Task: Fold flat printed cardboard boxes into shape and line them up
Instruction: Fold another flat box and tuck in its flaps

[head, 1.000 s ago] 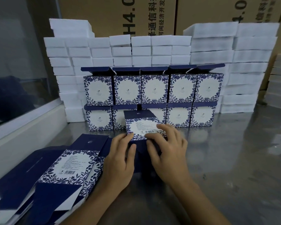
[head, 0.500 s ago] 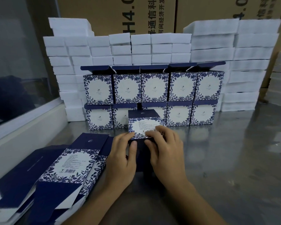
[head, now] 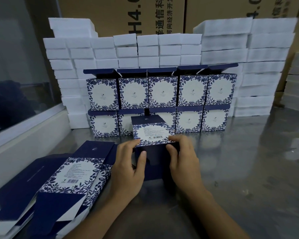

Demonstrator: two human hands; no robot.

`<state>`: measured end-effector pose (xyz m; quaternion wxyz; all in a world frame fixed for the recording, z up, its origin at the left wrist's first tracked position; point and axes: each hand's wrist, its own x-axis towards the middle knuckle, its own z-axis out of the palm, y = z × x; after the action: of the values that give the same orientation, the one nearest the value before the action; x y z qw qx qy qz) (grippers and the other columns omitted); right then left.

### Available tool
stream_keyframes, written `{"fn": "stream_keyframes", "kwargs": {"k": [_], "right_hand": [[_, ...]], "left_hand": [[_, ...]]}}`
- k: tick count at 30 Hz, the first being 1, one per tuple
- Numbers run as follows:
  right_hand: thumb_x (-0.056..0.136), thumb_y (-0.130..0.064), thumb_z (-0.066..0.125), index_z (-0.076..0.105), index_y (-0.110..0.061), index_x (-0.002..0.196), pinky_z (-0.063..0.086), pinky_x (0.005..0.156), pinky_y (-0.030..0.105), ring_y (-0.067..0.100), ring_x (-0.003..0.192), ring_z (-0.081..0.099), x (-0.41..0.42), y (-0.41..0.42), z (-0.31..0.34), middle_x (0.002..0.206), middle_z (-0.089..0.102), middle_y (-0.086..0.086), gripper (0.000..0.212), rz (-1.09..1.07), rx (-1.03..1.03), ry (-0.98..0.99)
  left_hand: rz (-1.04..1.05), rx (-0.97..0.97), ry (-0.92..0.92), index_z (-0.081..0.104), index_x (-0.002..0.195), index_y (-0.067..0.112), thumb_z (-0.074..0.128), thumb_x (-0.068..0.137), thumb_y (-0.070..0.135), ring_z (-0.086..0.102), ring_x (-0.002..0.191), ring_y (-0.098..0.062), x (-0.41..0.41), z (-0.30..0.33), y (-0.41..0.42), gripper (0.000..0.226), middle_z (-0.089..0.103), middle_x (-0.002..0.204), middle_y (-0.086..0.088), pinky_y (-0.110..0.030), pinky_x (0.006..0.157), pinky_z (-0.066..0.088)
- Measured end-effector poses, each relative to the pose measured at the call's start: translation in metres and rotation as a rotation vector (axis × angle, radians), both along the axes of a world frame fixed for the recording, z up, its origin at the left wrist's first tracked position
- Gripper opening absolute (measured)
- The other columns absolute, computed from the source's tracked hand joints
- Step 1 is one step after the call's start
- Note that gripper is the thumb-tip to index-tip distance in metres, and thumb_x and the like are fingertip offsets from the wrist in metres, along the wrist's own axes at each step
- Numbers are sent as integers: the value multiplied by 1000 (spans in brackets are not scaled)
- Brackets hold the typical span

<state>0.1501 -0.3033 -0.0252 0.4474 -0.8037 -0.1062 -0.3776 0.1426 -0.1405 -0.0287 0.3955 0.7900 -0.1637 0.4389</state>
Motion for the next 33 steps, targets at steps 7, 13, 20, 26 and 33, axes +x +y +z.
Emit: {"fn": "stream_keyframes", "kwargs": {"k": [7, 13, 20, 26, 33], "right_hand": [[98, -33, 55, 51, -36, 109, 45, 70, 27, -5, 93, 54, 8, -2, -3, 106, 55, -19, 12, 45, 39, -9], [81, -36, 80, 25, -58, 134, 56, 81, 33, 7, 106, 61, 6, -12, -14, 125, 56, -17, 80, 182, -38, 231], [76, -41, 83, 31, -42, 119, 30, 54, 17, 0, 77, 45, 3, -3, -9, 101, 44, -27, 67, -40, -190, 39], [82, -39, 79, 33, -39, 113, 38, 64, 24, 9, 88, 56, -1, 0, -6, 110, 56, -14, 55, 19, -138, 9], [94, -60, 47, 42, -32, 93, 47, 70, 33, 11, 80, 55, -6, -2, 1, 90, 55, -8, 28, 93, 123, 16]], "left_hand": [[-24, -31, 93, 42, 136, 29, 75, 83, 29, 54, 104, 8, 2, -6, 3, 62, 49, 118, 25, -4, 82, 42], [17, -129, 353, 28, 145, 39, 89, 67, 31, 62, 111, -15, 11, -13, 11, 98, 55, 135, 7, -37, 89, 56], [135, -119, 228, 58, 114, 25, 88, 66, 36, 61, 85, -4, 10, -8, 10, 58, 59, 99, 17, -30, 72, 53], [120, -112, 194, 56, 105, 25, 84, 72, 35, 58, 77, -3, 5, -7, 9, 44, 60, 91, 13, -37, 64, 53], [-180, -118, 124, 57, 128, 21, 40, 97, 43, 55, 113, -1, -1, -4, 8, 42, 59, 119, 13, -14, 92, 41]]}}
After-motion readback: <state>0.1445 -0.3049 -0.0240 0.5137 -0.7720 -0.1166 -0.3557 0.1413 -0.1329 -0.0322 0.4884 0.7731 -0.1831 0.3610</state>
